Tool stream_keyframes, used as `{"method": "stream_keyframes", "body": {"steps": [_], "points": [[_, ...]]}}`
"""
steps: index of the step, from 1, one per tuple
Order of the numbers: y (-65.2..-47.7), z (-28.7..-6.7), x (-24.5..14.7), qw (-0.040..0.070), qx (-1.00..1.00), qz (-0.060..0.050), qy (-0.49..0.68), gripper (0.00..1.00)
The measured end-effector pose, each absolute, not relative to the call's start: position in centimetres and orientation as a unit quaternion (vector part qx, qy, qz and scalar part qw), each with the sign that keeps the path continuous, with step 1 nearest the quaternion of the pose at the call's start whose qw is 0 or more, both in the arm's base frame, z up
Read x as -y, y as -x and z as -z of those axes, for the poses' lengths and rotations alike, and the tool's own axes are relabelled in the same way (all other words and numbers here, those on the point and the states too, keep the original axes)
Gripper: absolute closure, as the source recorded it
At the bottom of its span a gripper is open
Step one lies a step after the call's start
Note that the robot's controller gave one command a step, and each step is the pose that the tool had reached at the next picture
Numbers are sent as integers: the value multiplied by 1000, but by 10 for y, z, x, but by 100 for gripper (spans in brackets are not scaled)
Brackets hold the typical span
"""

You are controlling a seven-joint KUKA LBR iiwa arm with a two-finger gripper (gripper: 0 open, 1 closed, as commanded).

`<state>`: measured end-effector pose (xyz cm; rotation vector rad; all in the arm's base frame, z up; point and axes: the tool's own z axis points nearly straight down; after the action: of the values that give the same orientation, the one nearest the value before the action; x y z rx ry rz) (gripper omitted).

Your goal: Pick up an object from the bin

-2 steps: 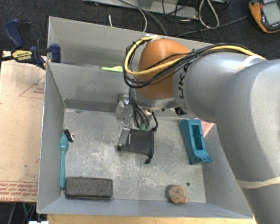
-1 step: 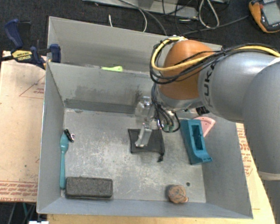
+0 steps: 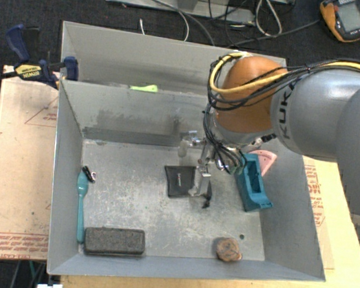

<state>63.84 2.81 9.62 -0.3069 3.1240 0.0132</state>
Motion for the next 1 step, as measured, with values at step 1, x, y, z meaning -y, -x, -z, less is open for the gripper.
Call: {"method": "stream_keyframes", "body": {"steps": [1], "points": [[-651, -72, 24, 7, -998, -2, 64, 100]]}}
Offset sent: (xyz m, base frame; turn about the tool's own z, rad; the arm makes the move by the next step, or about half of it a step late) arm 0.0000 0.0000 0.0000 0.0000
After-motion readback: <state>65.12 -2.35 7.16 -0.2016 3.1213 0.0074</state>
